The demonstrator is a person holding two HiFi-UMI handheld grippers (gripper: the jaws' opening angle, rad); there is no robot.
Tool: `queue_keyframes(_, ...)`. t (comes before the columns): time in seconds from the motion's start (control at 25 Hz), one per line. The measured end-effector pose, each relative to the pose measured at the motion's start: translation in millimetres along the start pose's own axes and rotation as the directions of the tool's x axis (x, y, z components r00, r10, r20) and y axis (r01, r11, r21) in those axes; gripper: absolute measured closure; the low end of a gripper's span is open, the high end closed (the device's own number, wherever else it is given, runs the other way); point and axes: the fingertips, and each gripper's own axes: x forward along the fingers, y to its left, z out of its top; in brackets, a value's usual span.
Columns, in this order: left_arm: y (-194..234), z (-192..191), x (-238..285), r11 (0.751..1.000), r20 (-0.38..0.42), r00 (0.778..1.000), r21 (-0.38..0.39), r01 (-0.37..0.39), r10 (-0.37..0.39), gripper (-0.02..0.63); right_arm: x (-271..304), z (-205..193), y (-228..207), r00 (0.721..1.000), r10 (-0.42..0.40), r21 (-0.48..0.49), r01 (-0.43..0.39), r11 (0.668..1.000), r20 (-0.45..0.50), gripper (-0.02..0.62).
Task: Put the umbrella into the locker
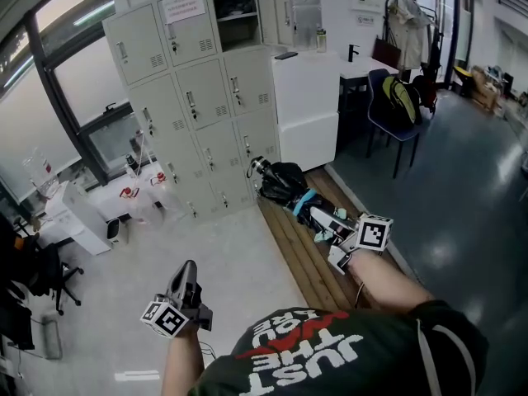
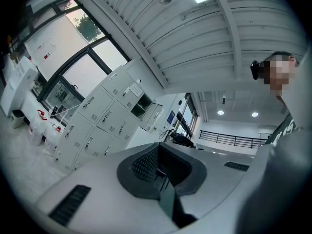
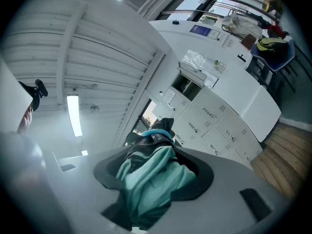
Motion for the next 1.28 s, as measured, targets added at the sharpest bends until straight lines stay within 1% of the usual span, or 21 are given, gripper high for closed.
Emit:
queue_keyframes(0.12, -10.8, -5.7, 12.6, 1.000, 0.006, 1.000, 0.008, -0.013, 0.013, 0.597, -8.7, 17.8, -14.0, 1.000, -0.022, -0.018, 0.022, 1.000, 0.001, 0.354)
queue_keyframes(0.36, -35.7, -28.6, 35.9, 0.999, -0.001, 0.999, -0.020, -0.039, 0.039, 0.597, -26.9, 42.7, -25.5, 1.000, 0.014, -0.021, -0.014, 1.000, 0.001, 0.356)
queue_keyframes(0.44, -40.7, -33.9, 43.4, 0.999, -0.008, 0.999, -0.025, -0.042, 0.042, 0.597, -32.8, 50.5, -32.6, 1.000, 0.008, -0.022, -0.008, 1.000, 0.006, 0.356)
queue_keyframes(0.64, -36.7, -35.4, 58.6, 0.999, -0.011, 0.999, -0.010, -0.030, 0.030, 0.597, -31.7, 63.2, -45.6, 0.999, 0.016, -0.015, -0.016, 1.000, 0.029, 0.356)
queue_keyframes(0.72, -30.4, -33.2, 65.8, 0.999, -0.010, 0.999, -0.018, -0.035, 0.035, 0.597, -26.4, 64.7, -53.3, 1.000, 0.008, -0.017, -0.008, 1.000, 0.030, 0.356)
queue_keyframes(0.88, -4.9, -33.1, 84.9, 0.999, -0.026, 0.999, -0.041, -0.029, 0.028, 0.597, -2.7, 63.5, -65.0, 0.999, 0.015, 0.004, -0.015, 1.000, 0.035, 0.356)
queue_keyframes(1.08, 48.8, -36.5, 117.3, 0.999, -0.033, 0.999, -0.050, 0.019, -0.021, 0.597, 36.0, 57.2, -98.1, 0.999, -0.002, -0.005, 0.002, 1.000, 0.045, 0.356)
queue_keyframes(1.16, 81.7, -32.0, 134.9, 0.998, -0.039, 0.999, -0.057, 0.027, -0.029, 0.597, 61.2, 53.5, -115.0, 0.998, -0.007, -0.014, 0.008, 1.000, 0.056, 0.356)
queue_keyframes(1.28, 153.2, -6.5, 174.1, 0.996, -0.045, 0.997, -0.066, 0.065, -0.068, 0.597, 129.6, 52.0, -139.9, 0.996, -0.003, -0.036, 0.006, 0.999, 0.086, 0.356)
